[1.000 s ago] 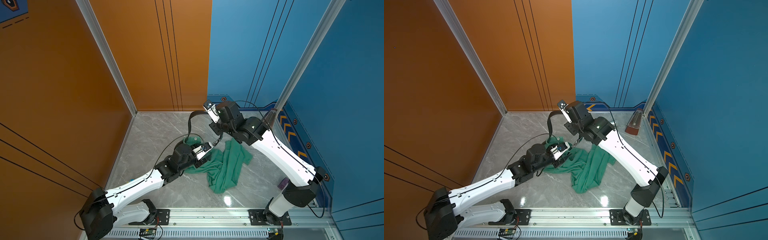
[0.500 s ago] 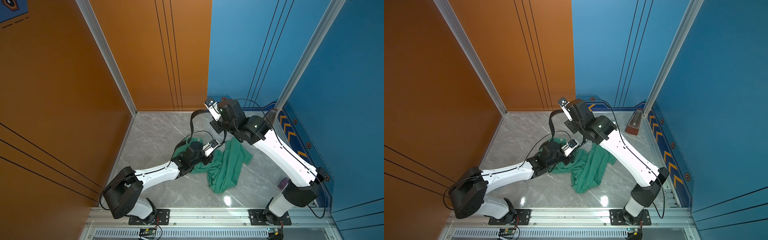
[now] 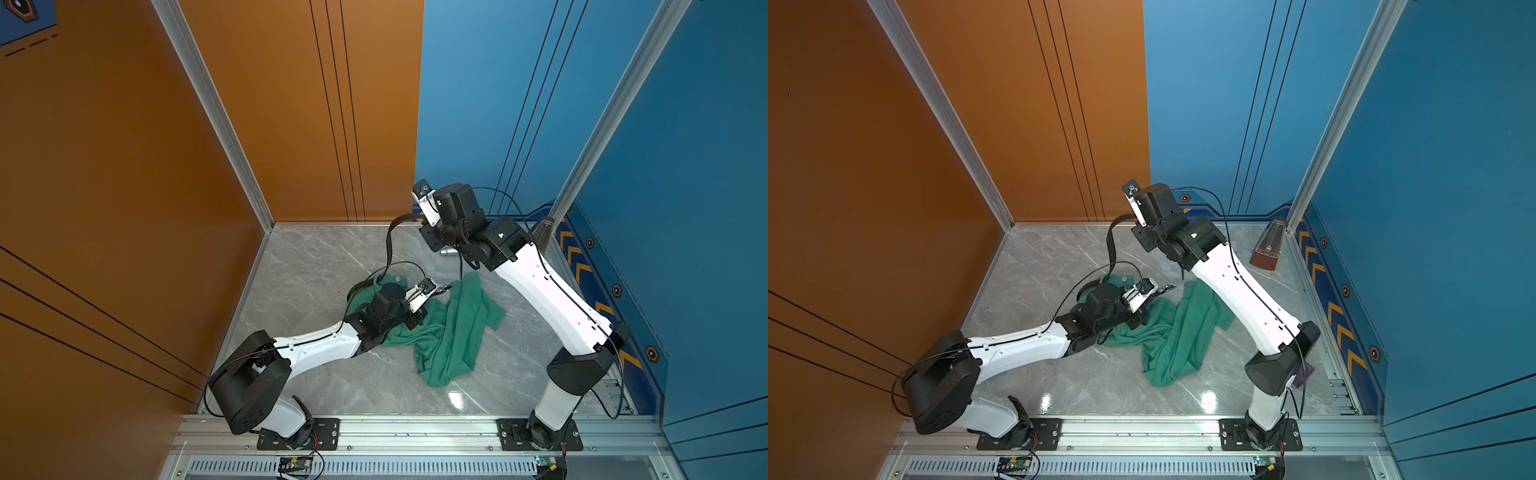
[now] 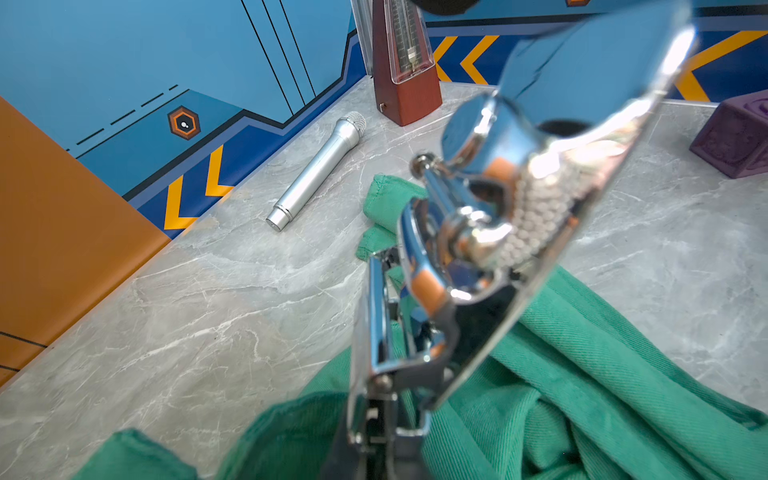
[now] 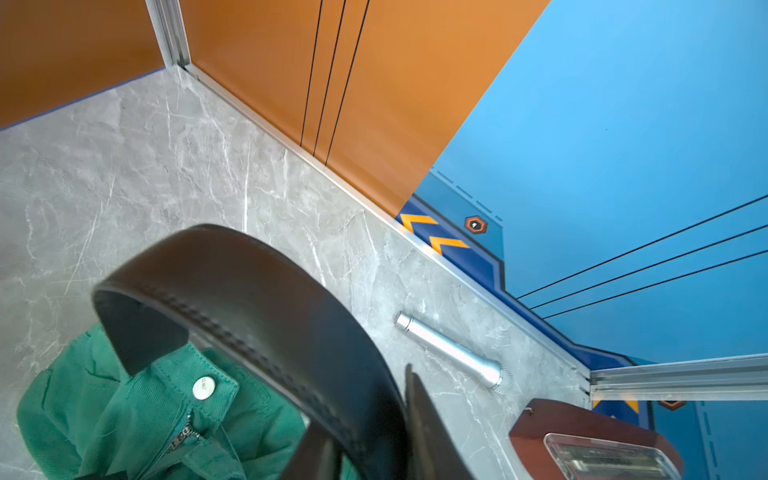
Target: Remove the belt from the trousers
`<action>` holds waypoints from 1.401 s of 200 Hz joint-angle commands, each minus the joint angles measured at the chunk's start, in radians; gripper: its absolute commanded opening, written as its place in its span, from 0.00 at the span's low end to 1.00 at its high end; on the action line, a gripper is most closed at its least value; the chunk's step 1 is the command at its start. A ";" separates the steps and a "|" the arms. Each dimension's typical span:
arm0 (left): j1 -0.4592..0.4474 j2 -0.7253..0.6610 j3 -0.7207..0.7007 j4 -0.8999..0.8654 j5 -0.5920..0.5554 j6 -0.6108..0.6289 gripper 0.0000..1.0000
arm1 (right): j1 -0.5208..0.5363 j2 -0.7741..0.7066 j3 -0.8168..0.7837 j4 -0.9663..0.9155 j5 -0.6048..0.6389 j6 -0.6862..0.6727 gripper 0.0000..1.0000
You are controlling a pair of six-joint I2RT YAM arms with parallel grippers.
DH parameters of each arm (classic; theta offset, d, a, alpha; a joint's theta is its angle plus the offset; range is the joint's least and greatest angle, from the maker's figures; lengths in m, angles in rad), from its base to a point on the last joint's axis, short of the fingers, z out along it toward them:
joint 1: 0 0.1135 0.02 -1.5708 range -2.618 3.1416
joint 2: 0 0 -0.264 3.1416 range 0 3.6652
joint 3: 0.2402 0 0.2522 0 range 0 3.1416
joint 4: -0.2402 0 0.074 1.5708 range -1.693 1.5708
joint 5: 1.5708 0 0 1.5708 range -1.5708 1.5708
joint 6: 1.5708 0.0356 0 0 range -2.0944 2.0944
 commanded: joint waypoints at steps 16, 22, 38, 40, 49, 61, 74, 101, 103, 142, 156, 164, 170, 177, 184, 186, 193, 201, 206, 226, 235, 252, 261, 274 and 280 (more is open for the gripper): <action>0.024 -0.102 -0.051 0.050 0.073 -0.057 0.00 | -0.060 0.100 0.028 -0.058 -0.135 0.141 0.61; 0.031 -0.117 -0.059 0.049 0.075 -0.065 0.00 | -0.068 0.102 0.026 -0.061 -0.159 0.157 0.63; 0.053 -0.168 -0.078 0.050 0.089 -0.089 0.00 | -0.100 0.089 0.011 -0.060 -0.236 0.196 0.65; 0.056 -0.177 -0.079 0.049 0.091 -0.093 0.00 | -0.104 0.084 0.011 -0.058 -0.243 0.200 0.66; 0.073 -0.209 -0.087 0.051 0.100 -0.111 0.00 | -0.124 0.060 -0.007 -0.049 -0.274 0.221 0.67; 0.101 -0.252 -0.095 0.050 0.116 -0.136 0.00 | -0.147 0.010 -0.055 -0.019 -0.284 0.242 0.68; 0.130 -0.294 -0.101 0.050 0.133 -0.163 0.00 | -0.167 -0.069 -0.132 0.032 -0.278 0.258 0.70; 0.191 -0.356 -0.103 0.049 0.147 -0.232 0.00 | -0.194 -0.251 -0.349 0.189 -0.356 0.263 0.82; 0.196 -0.359 -0.102 0.049 0.145 -0.239 0.00 | -0.195 -0.263 -0.367 0.199 -0.361 0.263 0.86; 0.268 -0.381 -0.052 0.049 0.139 -0.395 0.00 | -0.187 -0.461 -0.749 0.475 -0.446 0.335 0.92; 0.284 -0.379 -0.031 0.050 0.133 -0.445 0.00 | -0.149 -0.506 -0.888 0.614 -0.462 0.379 0.92; 0.291 -0.378 -0.017 0.049 0.129 -0.470 0.00 | -0.114 -0.523 -0.951 0.678 -0.457 0.387 0.92; 0.295 -0.378 -0.009 0.049 0.129 -0.486 0.00 | -0.086 -0.529 -0.987 0.720 -0.445 0.389 0.92; 0.299 -0.376 0.001 0.049 0.131 -0.501 0.00 | -0.051 -0.528 -1.022 0.763 -0.421 0.390 0.92; 0.303 -0.376 0.008 0.049 0.128 -0.517 0.00 | -0.030 -0.523 -1.051 0.813 -0.412 0.389 0.92; 0.303 -0.377 0.011 0.050 0.128 -0.520 0.00 | -0.006 -0.521 -1.059 0.826 -0.408 0.389 0.92; 0.306 -0.378 0.017 0.050 0.129 -0.535 0.00 | 0.025 -0.508 -1.082 0.871 -0.395 0.390 0.92; 0.310 -0.378 0.025 0.048 0.130 -0.548 0.00 | 0.050 -0.490 -1.106 0.924 -0.385 0.388 0.92; 0.311 -0.378 0.028 0.048 0.128 -0.555 0.00 | 0.062 -0.473 -1.115 0.949 -0.381 0.384 0.93; 0.314 -0.378 0.034 0.048 0.120 -0.580 0.00 | 0.095 -0.374 -1.090 0.972 -0.358 0.373 0.93; 0.318 -0.378 0.038 0.048 0.124 -0.590 0.00 | 0.103 -0.321 -1.064 0.964 -0.352 0.373 0.93; 0.321 -0.383 0.044 0.048 0.129 -0.608 0.00 | 0.117 -0.211 -1.011 0.948 -0.306 0.376 0.92; 0.324 -0.387 0.051 0.048 0.135 -0.620 0.00 | 0.115 -0.151 -0.983 0.943 -0.289 0.381 0.91; 0.331 -0.397 0.068 0.048 0.151 -0.642 0.00 | 0.112 -0.069 -0.943 0.937 -0.287 0.382 0.87; 0.333 -0.402 0.081 0.047 0.162 -0.652 0.00 | 0.109 -0.041 -0.928 0.936 -0.289 0.385 0.85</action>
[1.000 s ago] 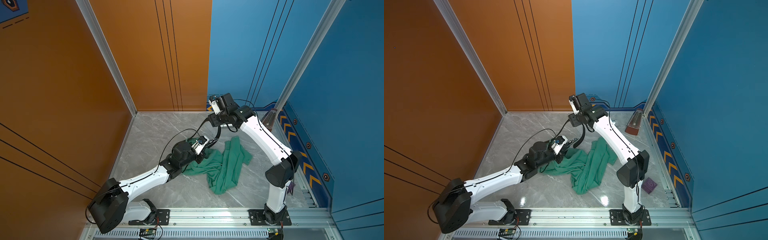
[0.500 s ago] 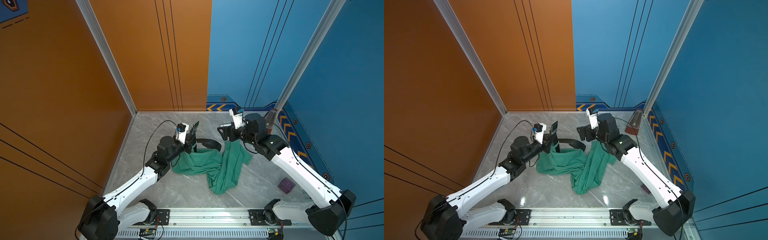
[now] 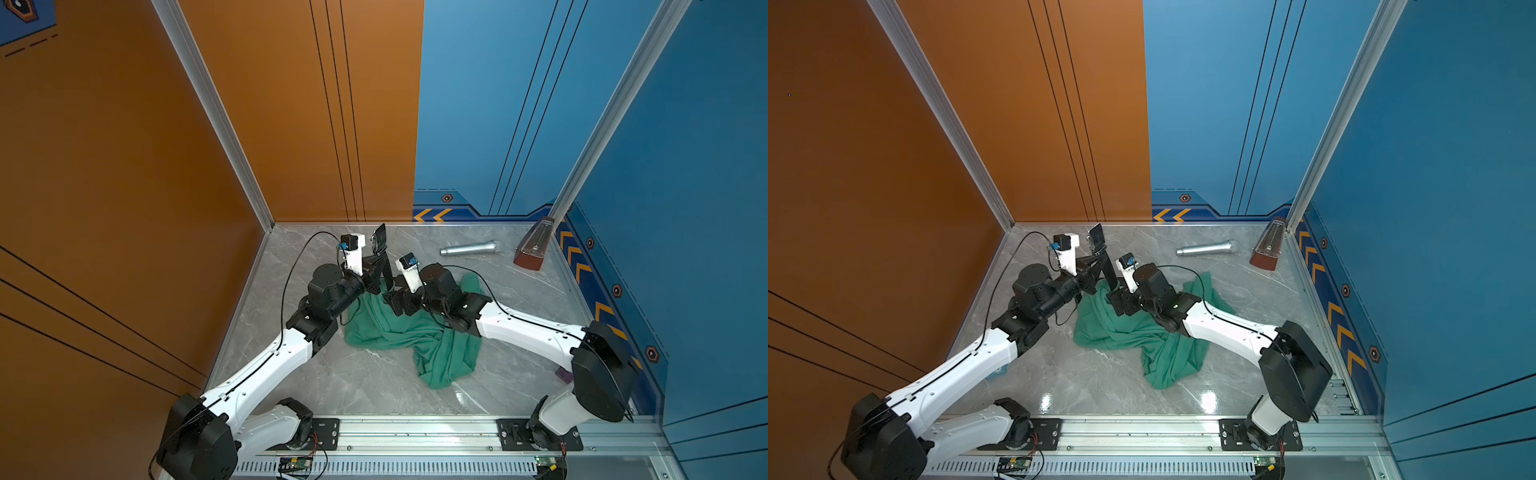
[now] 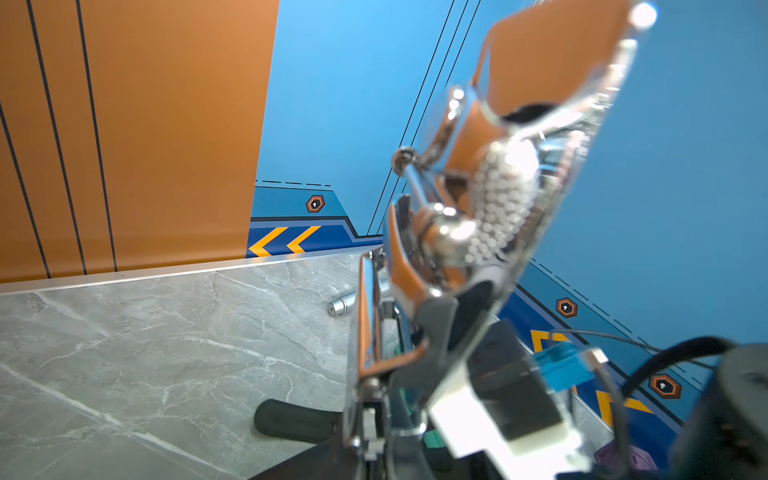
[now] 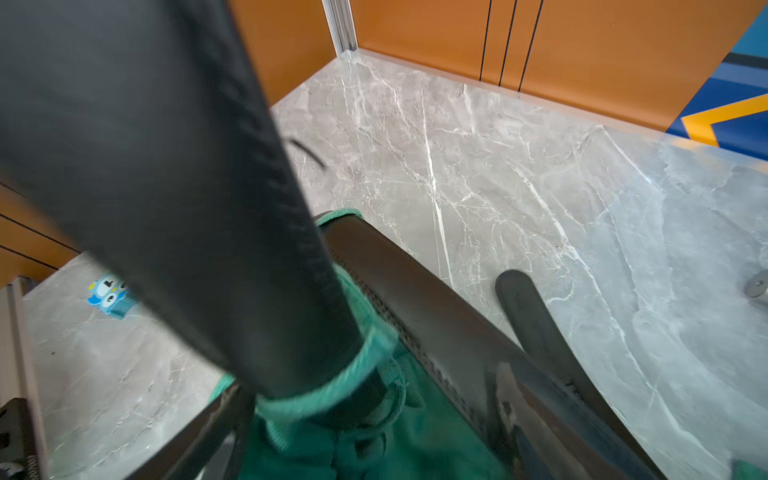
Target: Remove the belt from the trousers
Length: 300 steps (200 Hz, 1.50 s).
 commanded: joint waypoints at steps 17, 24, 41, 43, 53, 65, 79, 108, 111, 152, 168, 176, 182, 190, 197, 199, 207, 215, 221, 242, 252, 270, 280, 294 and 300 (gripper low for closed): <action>0.039 -0.060 0.129 0.058 0.085 -0.095 0.00 | -0.014 0.172 0.084 0.026 0.031 0.032 0.78; 0.054 -0.069 0.156 0.043 0.097 -0.112 0.00 | -0.017 0.185 0.085 0.032 0.030 0.037 0.75; 0.105 -0.084 0.238 -0.048 0.120 -0.126 0.00 | -0.029 0.195 0.081 0.033 0.064 0.047 0.66; 0.112 -0.085 0.254 -0.064 0.122 -0.127 0.00 | -0.031 0.196 0.081 0.033 0.067 0.048 0.65; 0.150 -0.089 0.305 -0.121 0.127 -0.137 0.00 | -0.044 0.197 0.079 0.034 0.062 0.049 0.61; 0.194 -0.098 0.318 -0.156 0.124 -0.166 0.00 | -0.061 0.192 0.083 0.032 0.047 0.047 0.53; 0.243 -0.108 0.294 -0.173 0.119 -0.211 0.00 | -0.078 0.170 0.090 0.017 0.041 0.034 0.31; 0.285 -0.145 0.117 -0.171 0.043 -0.221 0.00 | -0.101 0.074 0.119 -0.057 0.044 -0.025 0.09; 0.285 -0.151 0.097 -0.171 0.032 -0.215 0.01 | -0.104 0.064 0.125 -0.069 0.043 -0.031 0.08; 0.310 -0.213 -0.107 -0.137 -0.006 -0.157 0.13 | -0.142 -0.097 0.190 -0.198 0.054 -0.096 0.01; 0.312 -0.221 -0.139 -0.122 0.034 -0.131 0.24 | -0.176 -0.139 0.214 -0.237 0.050 -0.118 0.00; 0.312 -0.220 -0.146 -0.122 0.075 -0.108 0.31 | -0.187 -0.152 0.234 -0.264 0.023 -0.133 0.00; 0.313 -0.215 -0.148 -0.122 0.129 -0.083 0.35 | -0.194 -0.157 0.252 -0.297 0.005 -0.146 0.00; 0.311 -0.207 -0.149 -0.124 0.220 -0.032 0.42 | -0.202 -0.161 0.278 -0.342 -0.006 -0.166 0.00; 0.314 -0.202 -0.155 -0.124 0.298 -0.001 0.49 | -0.206 -0.164 0.298 -0.377 -0.002 -0.184 0.00; 0.314 -0.201 -0.157 -0.125 0.313 0.004 0.52 | -0.207 -0.165 0.301 -0.386 0.001 -0.188 0.00; 0.314 -0.208 -0.171 -0.125 0.361 0.019 0.58 | -0.211 -0.172 0.313 -0.419 0.008 -0.209 0.00; 0.313 -0.222 -0.186 -0.124 0.385 0.029 0.63 | -0.217 -0.179 0.319 -0.443 0.008 -0.223 0.00; 0.311 -0.236 -0.196 -0.124 0.398 0.039 0.65 | -0.222 -0.185 0.323 -0.458 0.011 -0.233 0.00; 0.294 -0.288 -0.198 -0.182 0.408 0.119 0.69 | -0.238 -0.195 0.325 -0.510 0.014 -0.259 0.00; 0.270 -0.294 -0.166 -0.253 0.395 0.183 0.70 | -0.242 -0.197 0.323 -0.532 0.011 -0.269 0.00; 0.161 -0.252 -0.060 -0.426 0.303 0.332 0.70 | -0.243 -0.202 0.306 -0.550 -0.004 -0.274 0.00; 0.065 -0.194 0.013 -0.529 0.209 0.425 0.70 | -0.241 -0.203 0.296 -0.552 -0.016 -0.268 0.00; -0.057 -0.099 0.098 -0.624 0.084 0.508 0.71 | -0.235 -0.202 0.282 -0.552 -0.021 -0.256 0.00; -0.091 -0.059 0.123 -0.632 0.049 0.518 0.71 | -0.227 -0.203 0.275 -0.552 -0.019 -0.250 0.00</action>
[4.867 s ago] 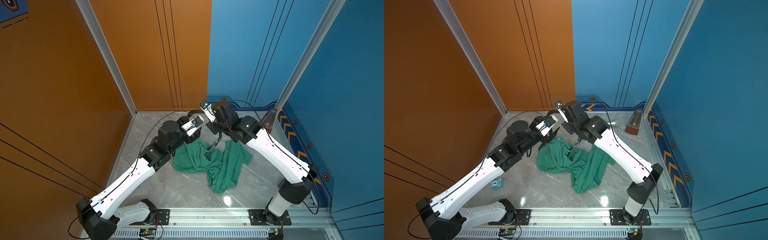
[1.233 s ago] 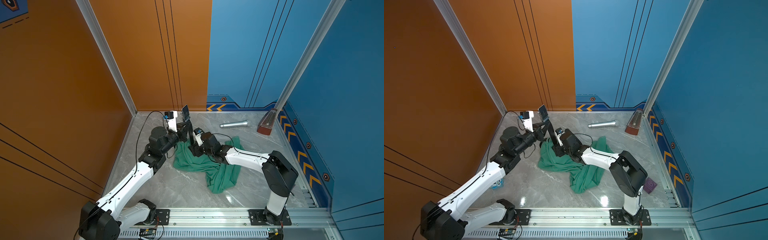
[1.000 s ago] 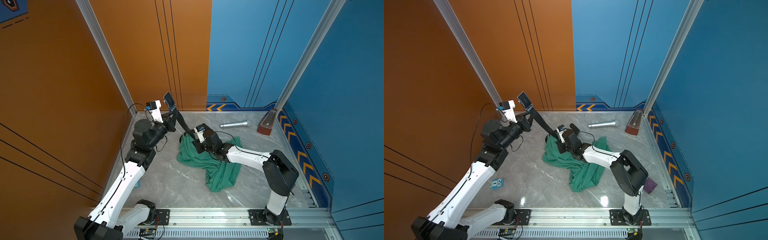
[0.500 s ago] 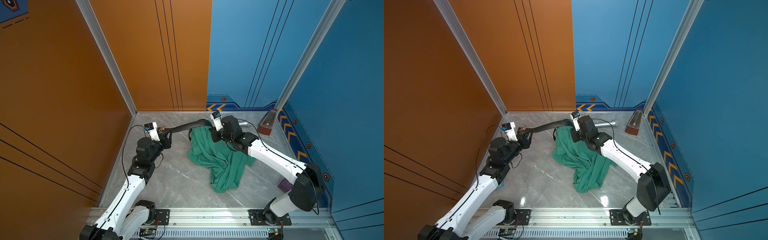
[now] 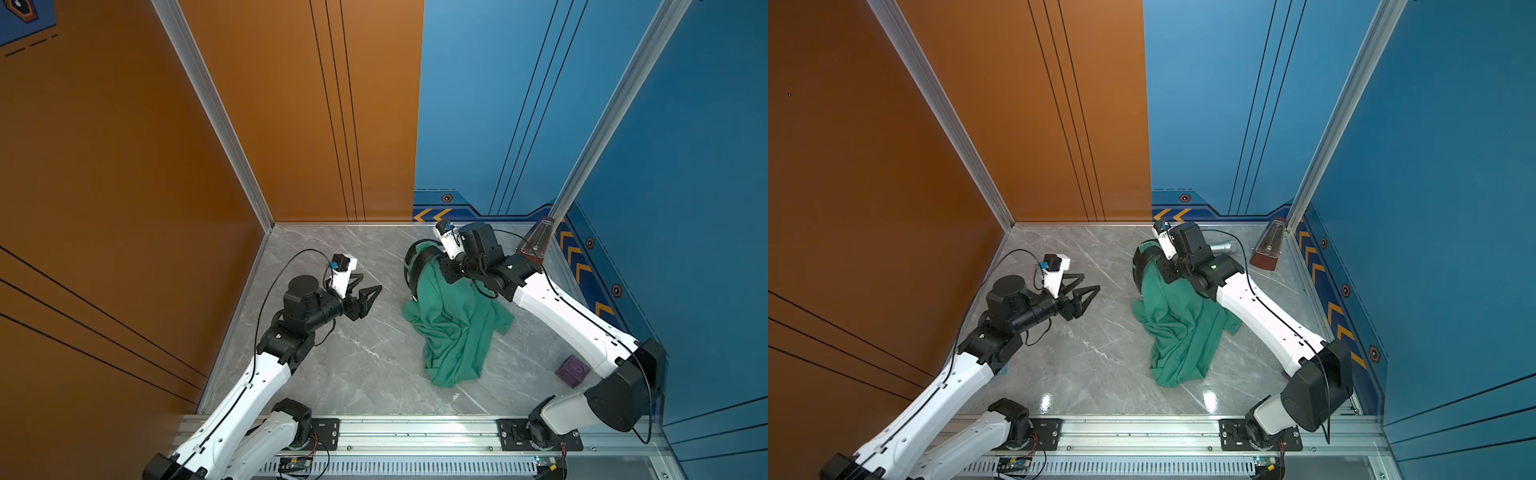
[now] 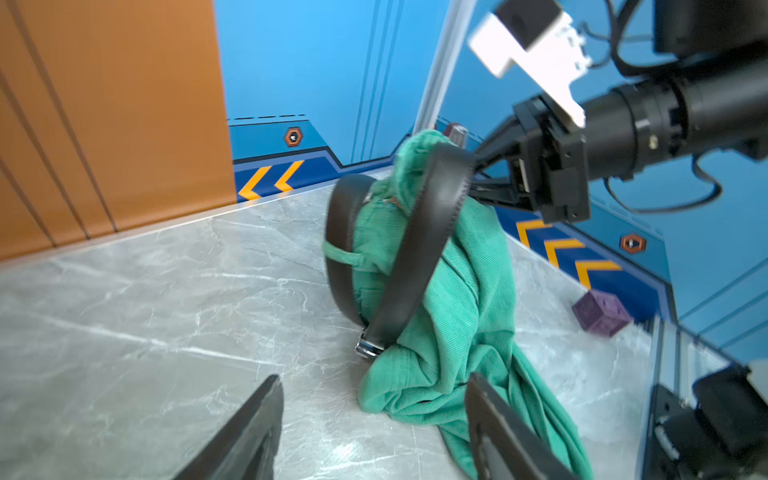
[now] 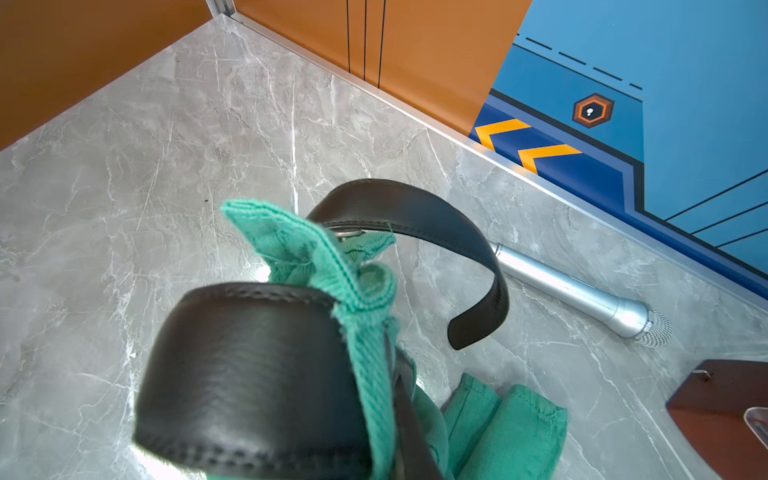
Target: Remove the belt from the trousers
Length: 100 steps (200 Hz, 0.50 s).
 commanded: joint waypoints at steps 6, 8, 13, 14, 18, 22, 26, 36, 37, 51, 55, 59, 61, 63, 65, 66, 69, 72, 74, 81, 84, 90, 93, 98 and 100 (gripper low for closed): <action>-0.158 0.158 0.142 -0.201 -0.199 0.205 0.71 | 0.022 -0.042 -0.015 0.020 -0.036 0.010 0.00; -0.166 0.170 0.148 -0.201 -0.203 0.206 0.71 | 0.025 -0.042 -0.018 0.020 -0.036 0.010 0.00; -0.180 0.202 0.170 -0.199 -0.211 0.207 0.72 | 0.032 -0.042 -0.024 0.021 -0.033 0.012 0.00; -0.184 0.210 0.174 -0.199 -0.213 0.207 0.72 | 0.032 -0.042 -0.025 0.021 -0.032 0.013 0.00; -0.194 0.235 0.192 -0.200 -0.222 0.208 0.72 | 0.038 -0.043 -0.030 0.022 -0.030 0.013 0.00; -0.203 0.256 0.213 -0.201 -0.236 0.211 0.73 | 0.041 -0.044 -0.035 0.024 -0.028 0.015 0.00; -0.211 0.281 0.232 -0.202 -0.248 0.215 0.74 | 0.045 -0.045 -0.039 0.027 -0.027 0.016 0.00; -0.223 0.338 0.286 -0.203 -0.260 0.226 0.75 | 0.050 -0.048 -0.059 0.041 -0.027 0.022 0.00; -0.224 0.342 0.292 -0.203 -0.260 0.227 0.75 | 0.050 -0.049 -0.060 0.042 -0.027 0.022 0.00; -0.227 0.406 0.345 -0.201 -0.267 0.230 0.74 | 0.051 -0.051 -0.077 0.053 -0.032 0.030 0.00; -0.229 0.418 0.356 -0.202 -0.269 0.231 0.73 | 0.053 -0.052 -0.081 0.055 -0.034 0.031 0.00; -0.230 0.429 0.365 -0.202 -0.274 0.232 0.72 | 0.053 -0.052 -0.085 0.058 -0.034 0.032 0.00; -0.230 0.435 0.369 -0.202 -0.278 0.233 0.72 | 0.052 -0.053 -0.087 0.059 -0.035 0.032 0.00; -0.231 0.439 0.374 -0.202 -0.282 0.234 0.71 | 0.052 -0.053 -0.090 0.061 -0.034 0.033 0.00; -0.232 0.444 0.380 -0.203 -0.287 0.235 0.71 | 0.053 -0.054 -0.091 0.063 -0.035 0.033 0.00; -0.233 0.446 0.382 -0.203 -0.289 0.236 0.70 | 0.053 -0.054 -0.093 0.063 -0.035 0.033 0.00; -0.233 0.451 0.386 -0.204 -0.294 0.237 0.69 | 0.052 -0.054 -0.096 0.067 -0.035 0.033 0.00; -0.235 0.456 0.391 -0.204 -0.301 0.239 0.68 | 0.052 -0.054 -0.101 0.069 -0.036 0.033 0.00; -0.235 0.460 0.394 -0.204 -0.305 0.241 0.66 | 0.052 -0.055 -0.103 0.071 -0.036 0.033 0.00; -0.236 0.470 0.403 -0.204 -0.316 0.243 0.60 | 0.053 -0.056 -0.110 0.078 -0.036 0.034 0.00; -0.235 0.473 0.405 -0.204 -0.321 0.246 0.58 | 0.053 -0.056 -0.114 0.081 -0.038 0.035 0.00; -0.238 0.478 0.412 -0.207 -0.330 0.246 0.51 | 0.052 -0.055 -0.119 0.087 -0.040 0.035 0.00; -0.238 0.480 0.413 -0.207 -0.334 0.247 0.47 | 0.051 -0.055 -0.123 0.091 -0.041 0.036 0.00; -0.238 0.482 0.418 -0.210 -0.338 0.248 0.40 | 0.051 -0.054 -0.127 0.097 -0.044 0.037 0.00; -0.238 0.482 0.420 -0.212 -0.339 0.248 0.37 | 0.050 -0.053 -0.130 0.099 -0.044 0.038 0.00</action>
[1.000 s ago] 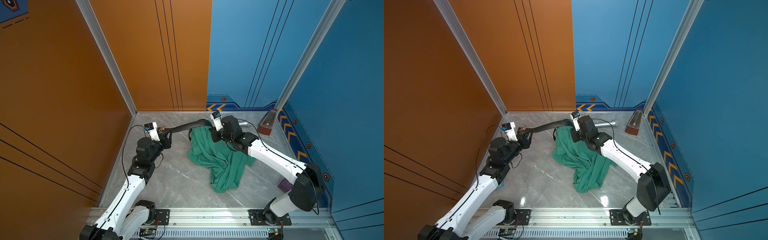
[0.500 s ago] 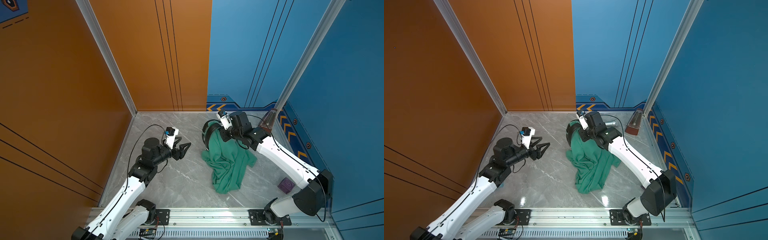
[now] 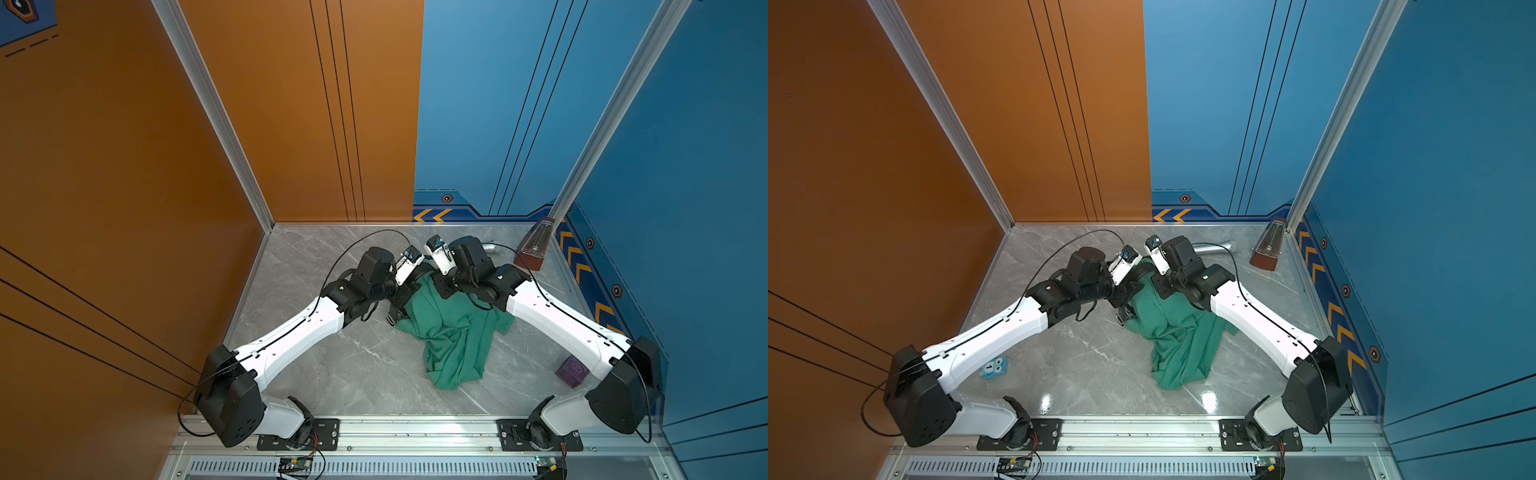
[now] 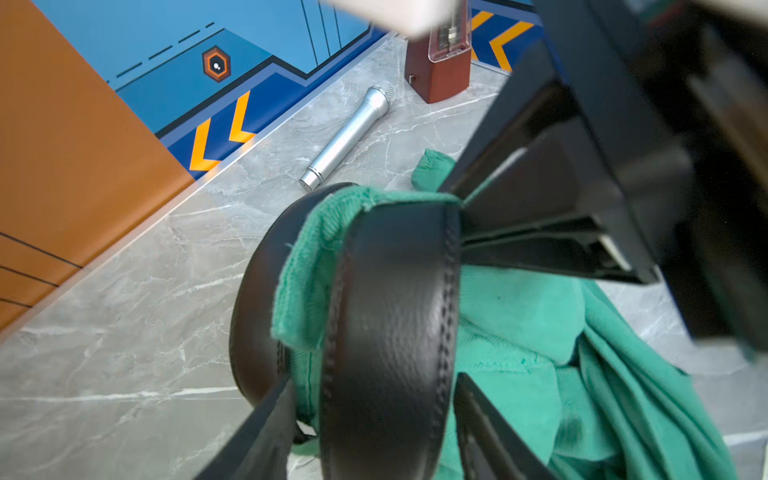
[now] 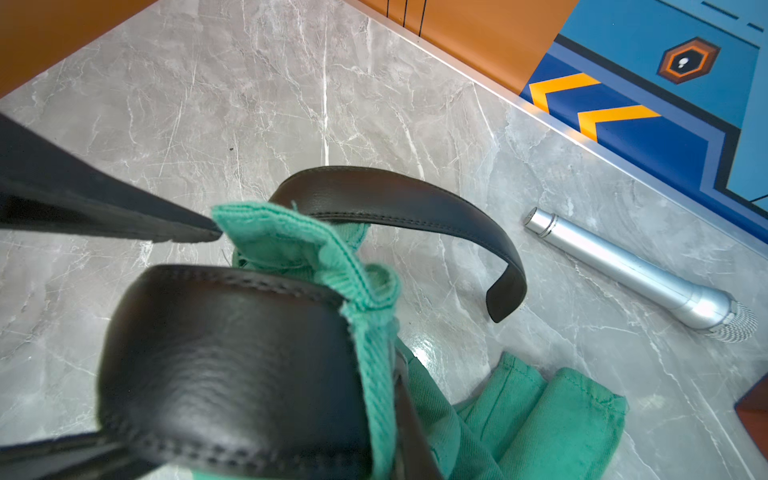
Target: Remove the belt from the trousers
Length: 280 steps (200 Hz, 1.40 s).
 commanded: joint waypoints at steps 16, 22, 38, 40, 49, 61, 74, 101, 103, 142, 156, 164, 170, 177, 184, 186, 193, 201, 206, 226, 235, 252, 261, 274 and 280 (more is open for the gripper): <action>-0.015 0.000 0.059 -0.041 -0.059 0.032 0.12 | -0.003 -0.038 -0.039 0.105 -0.040 0.038 0.00; -0.017 -0.010 0.062 -0.045 -0.055 0.038 0.02 | -0.005 -0.034 -0.048 0.119 -0.044 0.046 0.03; -0.028 -0.045 0.069 -0.051 -0.028 0.042 0.00 | -0.008 -0.020 -0.071 0.165 -0.050 0.081 0.42; -0.030 -0.051 0.070 -0.051 -0.022 0.044 0.00 | -0.008 -0.016 -0.073 0.172 -0.050 0.086 0.48; -0.037 -0.076 0.076 -0.052 0.010 0.046 0.00 | -0.009 0.004 -0.082 0.205 -0.061 0.104 0.63; -0.048 -0.114 0.089 -0.050 0.028 0.047 0.00 | -0.009 0.037 -0.086 0.243 -0.062 0.124 0.67; -0.058 -0.166 0.105 -0.050 0.024 0.043 0.00 | -0.021 0.083 -0.083 0.273 -0.040 0.139 0.67; -0.042 -0.303 0.166 -0.050 0.043 0.000 0.00 | -0.088 0.188 -0.082 0.317 -0.062 0.202 0.62; -0.039 -0.312 0.170 -0.050 0.048 -0.004 0.00 | -0.094 0.194 -0.082 0.320 -0.066 0.208 0.62; 0.063 -0.461 0.193 -0.049 0.094 -0.109 0.00 | -0.135 0.268 -0.099 0.369 -0.135 0.258 0.60; 0.124 -0.485 0.148 -0.049 0.117 -0.143 0.00 | -0.134 0.263 -0.101 0.387 -0.156 0.259 0.58; 0.157 -0.490 0.114 -0.048 0.123 -0.160 0.00 | -0.131 0.255 -0.098 0.395 -0.171 0.258 0.54; 0.181 -0.490 0.091 -0.044 0.129 -0.172 0.00 | -0.130 0.250 -0.096 0.401 -0.181 0.255 0.49; 0.205 -0.488 0.058 -0.038 0.143 -0.185 0.00 | -0.128 0.240 -0.091 0.407 -0.186 0.252 0.40; 0.226 -0.485 0.021 -0.018 0.157 -0.202 0.00 | -0.126 0.228 -0.083 0.408 -0.182 0.249 0.29; 0.230 -0.485 0.009 -0.010 0.161 -0.205 0.00 | -0.125 0.226 -0.083 0.408 -0.180 0.247 0.26; 0.248 -0.480 -0.036 0.024 0.173 -0.220 0.00 | -0.125 0.213 -0.075 0.407 -0.173 0.243 0.19; 0.267 -0.479 -0.096 0.105 0.179 -0.233 0.00 | -0.124 0.199 -0.064 0.399 -0.164 0.240 0.14; 0.281 -0.477 -0.138 0.152 0.183 -0.245 0.00 | -0.123 0.188 -0.055 0.389 -0.157 0.236 0.12; 0.342 -0.455 -0.330 0.371 0.219 -0.317 0.00 | -0.123 0.138 -0.023 0.354 -0.117 0.212 0.08; 0.352 -0.436 -0.382 0.428 0.228 -0.310 0.00 | -0.122 0.110 -0.012 0.339 -0.097 0.198 0.06; 0.349 -0.396 -0.416 0.442 0.219 -0.262 0.00 | -0.124 0.062 0.014 0.311 -0.060 0.172 0.05; 0.349 -0.386 -0.428 0.441 0.216 -0.253 0.00 | -0.127 0.040 0.026 0.300 -0.048 0.158 0.05; 0.353 -0.392 -0.452 0.441 0.208 -0.240 0.00 | -0.126 0.015 0.039 0.286 -0.035 0.141 0.04; 0.353 -0.403 -0.467 0.441 0.200 -0.234 0.02 | -0.126 0.006 0.040 0.284 -0.030 0.131 0.03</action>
